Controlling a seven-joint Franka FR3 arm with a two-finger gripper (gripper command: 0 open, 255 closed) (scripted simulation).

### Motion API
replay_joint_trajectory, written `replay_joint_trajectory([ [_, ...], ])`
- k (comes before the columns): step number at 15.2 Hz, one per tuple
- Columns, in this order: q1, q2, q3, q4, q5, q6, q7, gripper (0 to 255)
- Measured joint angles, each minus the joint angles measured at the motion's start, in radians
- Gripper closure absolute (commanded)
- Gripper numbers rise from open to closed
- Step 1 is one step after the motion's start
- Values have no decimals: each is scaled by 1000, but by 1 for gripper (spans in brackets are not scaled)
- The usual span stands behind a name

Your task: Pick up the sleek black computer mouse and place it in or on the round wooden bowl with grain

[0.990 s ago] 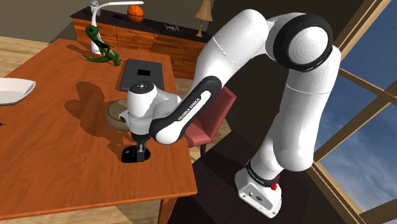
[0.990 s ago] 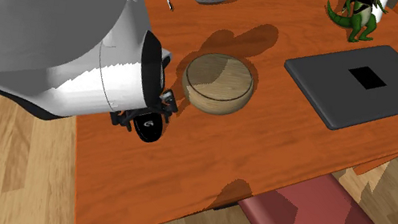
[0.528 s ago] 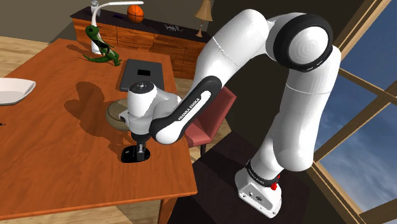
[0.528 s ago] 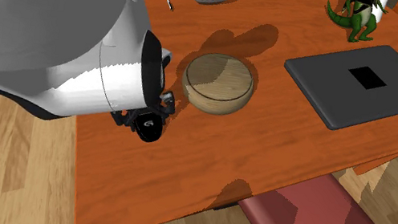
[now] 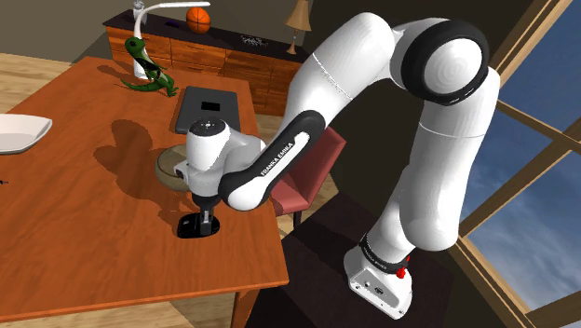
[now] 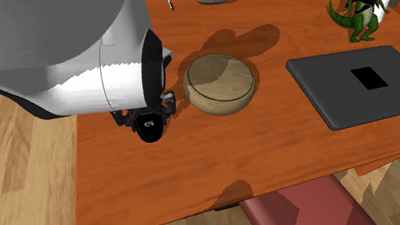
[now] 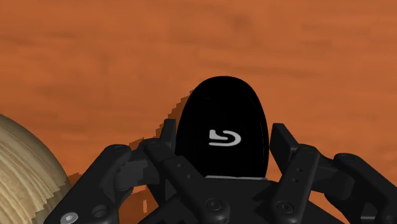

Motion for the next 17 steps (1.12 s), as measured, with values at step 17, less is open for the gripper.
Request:
replay_joint_trajectory([
  [17,-30,-193,50,13,126,-195,-94,255],
])
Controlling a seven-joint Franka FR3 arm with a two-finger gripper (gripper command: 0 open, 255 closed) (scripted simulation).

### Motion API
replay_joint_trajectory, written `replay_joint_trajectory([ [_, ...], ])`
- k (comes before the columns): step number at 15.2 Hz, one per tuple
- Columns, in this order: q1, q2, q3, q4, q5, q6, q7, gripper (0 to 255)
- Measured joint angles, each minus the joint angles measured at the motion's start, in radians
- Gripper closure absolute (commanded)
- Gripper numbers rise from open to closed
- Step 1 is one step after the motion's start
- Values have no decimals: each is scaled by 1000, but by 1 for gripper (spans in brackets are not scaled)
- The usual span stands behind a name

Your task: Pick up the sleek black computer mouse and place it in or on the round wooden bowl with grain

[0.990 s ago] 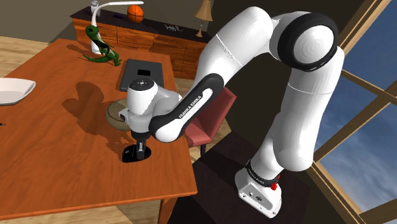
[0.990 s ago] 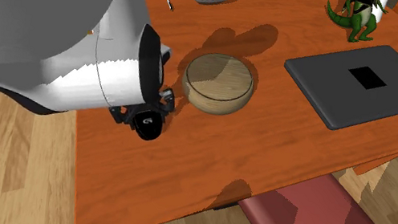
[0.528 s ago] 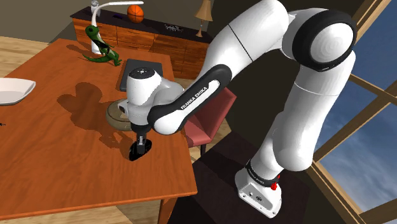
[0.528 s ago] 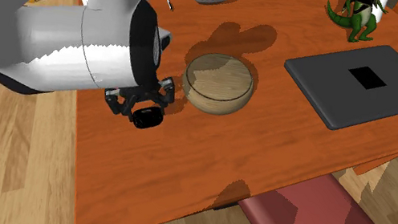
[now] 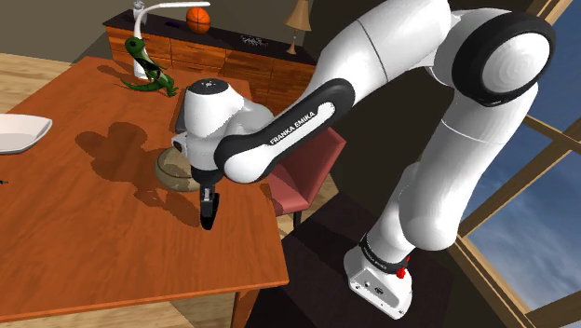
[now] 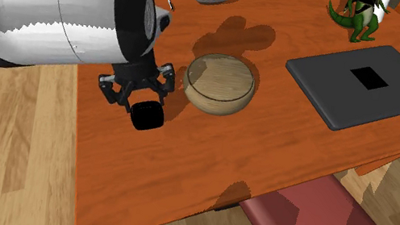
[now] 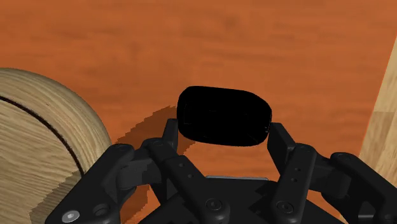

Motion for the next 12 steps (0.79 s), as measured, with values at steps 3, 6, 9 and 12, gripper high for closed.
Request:
replay_joint_trajectory([
  [3,-3,-27,2,17,17,-41,-16,255],
  [6,-4,-59,4,23,35,-78,-30,255],
  [9,-4,-85,6,39,49,-118,-40,255],
  [12,-6,-109,5,59,61,-160,-52,255],
])
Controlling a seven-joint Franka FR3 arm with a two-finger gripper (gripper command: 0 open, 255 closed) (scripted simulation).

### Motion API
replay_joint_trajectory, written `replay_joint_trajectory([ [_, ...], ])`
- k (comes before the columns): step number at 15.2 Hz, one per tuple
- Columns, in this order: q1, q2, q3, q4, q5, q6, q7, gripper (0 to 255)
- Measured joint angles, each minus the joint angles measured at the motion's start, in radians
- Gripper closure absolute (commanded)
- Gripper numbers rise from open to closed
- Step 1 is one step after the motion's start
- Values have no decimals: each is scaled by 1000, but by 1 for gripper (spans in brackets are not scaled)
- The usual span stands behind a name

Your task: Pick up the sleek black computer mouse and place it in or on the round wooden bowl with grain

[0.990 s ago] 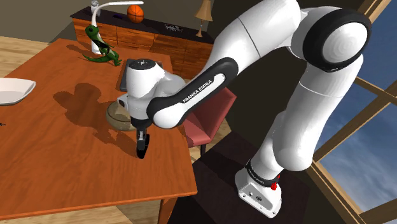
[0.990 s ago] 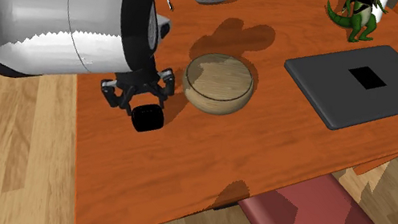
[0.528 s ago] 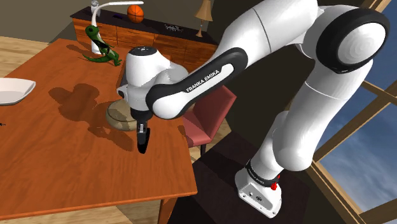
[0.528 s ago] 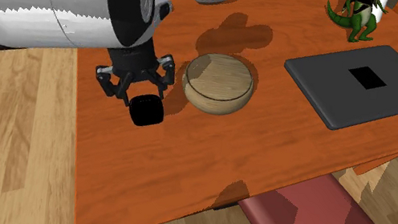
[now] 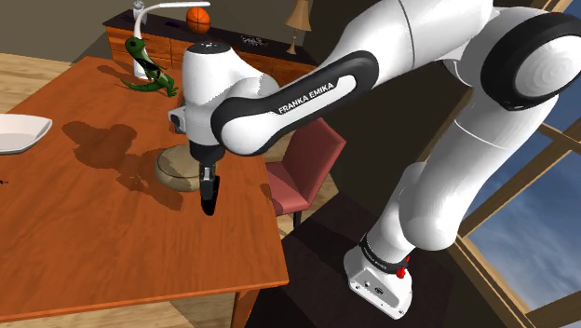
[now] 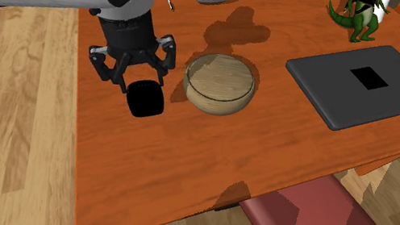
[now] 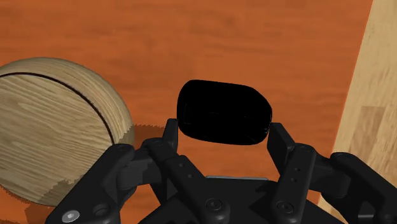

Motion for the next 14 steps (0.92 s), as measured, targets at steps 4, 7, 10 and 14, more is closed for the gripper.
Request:
replay_joint_trajectory([
  [4,-5,-17,-5,31,9,-47,-18,255],
  [7,-29,30,-29,90,-7,-59,-57,255],
  [10,-55,91,-55,182,-22,-90,-102,255],
  [14,-85,193,-85,333,-42,-138,-158,255],
])
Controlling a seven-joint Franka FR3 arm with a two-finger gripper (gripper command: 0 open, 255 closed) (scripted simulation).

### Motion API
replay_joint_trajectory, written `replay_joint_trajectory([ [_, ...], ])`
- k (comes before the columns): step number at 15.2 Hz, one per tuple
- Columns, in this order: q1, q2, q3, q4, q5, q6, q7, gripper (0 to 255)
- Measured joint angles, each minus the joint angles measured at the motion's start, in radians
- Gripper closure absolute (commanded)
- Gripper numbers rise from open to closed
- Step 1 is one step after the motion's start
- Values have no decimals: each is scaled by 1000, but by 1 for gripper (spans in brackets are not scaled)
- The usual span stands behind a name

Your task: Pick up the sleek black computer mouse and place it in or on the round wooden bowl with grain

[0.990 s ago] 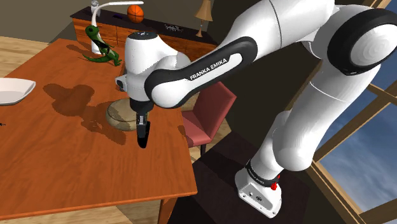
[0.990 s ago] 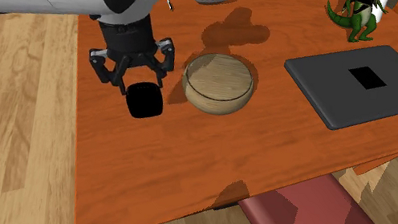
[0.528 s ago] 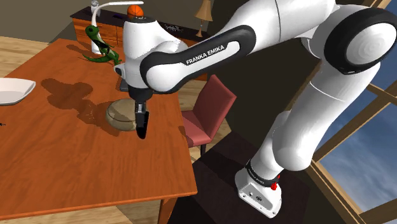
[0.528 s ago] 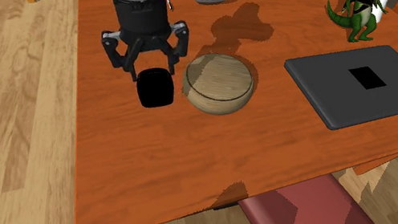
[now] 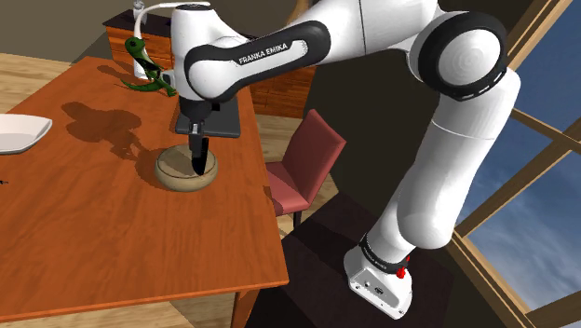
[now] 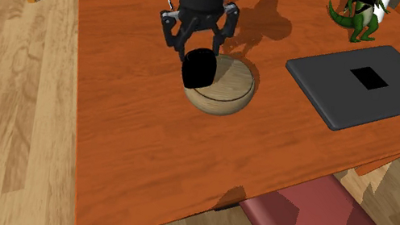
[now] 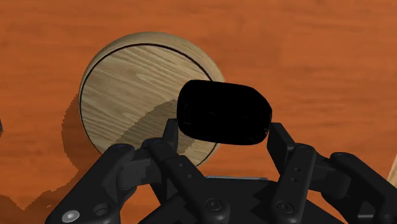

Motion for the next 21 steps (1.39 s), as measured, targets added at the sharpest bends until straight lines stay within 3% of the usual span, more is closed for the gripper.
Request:
replay_joint_trajectory([
  [7,-43,161,-40,234,-19,-70,-88,255],
  [21,-38,249,-51,175,-44,76,-71,255],
])
